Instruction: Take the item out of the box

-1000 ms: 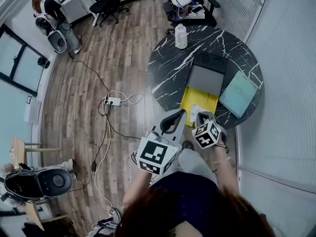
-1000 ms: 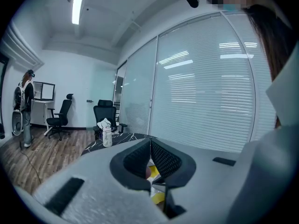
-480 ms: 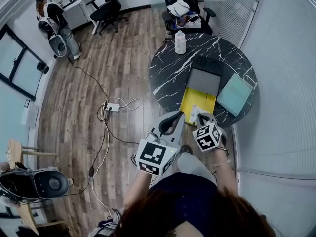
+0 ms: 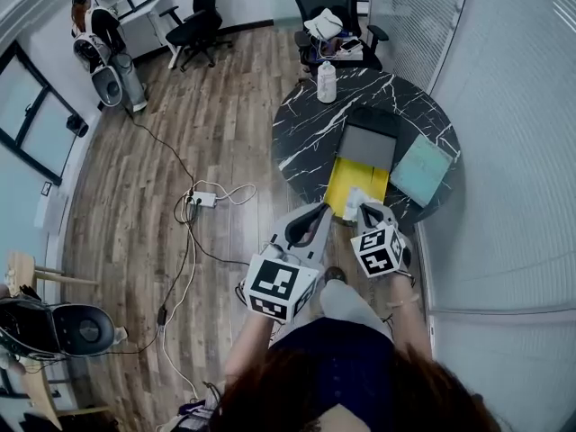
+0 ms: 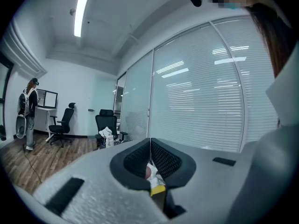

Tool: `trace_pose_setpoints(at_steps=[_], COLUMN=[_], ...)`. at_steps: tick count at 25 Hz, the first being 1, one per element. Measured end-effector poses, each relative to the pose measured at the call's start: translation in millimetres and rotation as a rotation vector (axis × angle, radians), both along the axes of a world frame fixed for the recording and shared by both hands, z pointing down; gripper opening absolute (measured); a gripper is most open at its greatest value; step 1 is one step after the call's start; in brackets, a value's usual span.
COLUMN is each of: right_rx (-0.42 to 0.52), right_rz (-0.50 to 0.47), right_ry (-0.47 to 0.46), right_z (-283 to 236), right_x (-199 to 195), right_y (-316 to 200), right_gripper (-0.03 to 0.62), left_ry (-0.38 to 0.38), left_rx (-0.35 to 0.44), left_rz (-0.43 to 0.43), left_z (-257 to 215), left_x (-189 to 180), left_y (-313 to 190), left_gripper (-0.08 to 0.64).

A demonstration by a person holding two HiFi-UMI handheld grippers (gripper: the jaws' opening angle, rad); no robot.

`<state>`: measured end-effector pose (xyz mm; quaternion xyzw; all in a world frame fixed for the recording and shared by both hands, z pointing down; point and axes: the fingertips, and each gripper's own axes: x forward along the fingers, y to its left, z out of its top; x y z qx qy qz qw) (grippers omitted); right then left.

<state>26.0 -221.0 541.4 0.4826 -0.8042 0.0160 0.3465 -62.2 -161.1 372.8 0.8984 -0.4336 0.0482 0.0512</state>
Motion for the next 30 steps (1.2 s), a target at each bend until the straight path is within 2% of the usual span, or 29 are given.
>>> trace_pose_setpoints(at_steps=[15, 30], right_rx=[0.099, 0.207], right_rz=[0.018, 0.04], right_ry=[-0.033, -0.112], right_z=[-51.2, -102.4], right_x=[-3.6, -10.7], right_y=[50.1, 93.4], right_gripper=[0.025, 0.025], left_ry=[-0.009, -0.013], left_rx=[0.069, 0.121], left_rz=[0.004, 0.0], left_z=[-16.5, -26.2], left_x=[-6.0, -9.6], left_y=[53.6, 85.8], left_gripper=[0.028, 0.028])
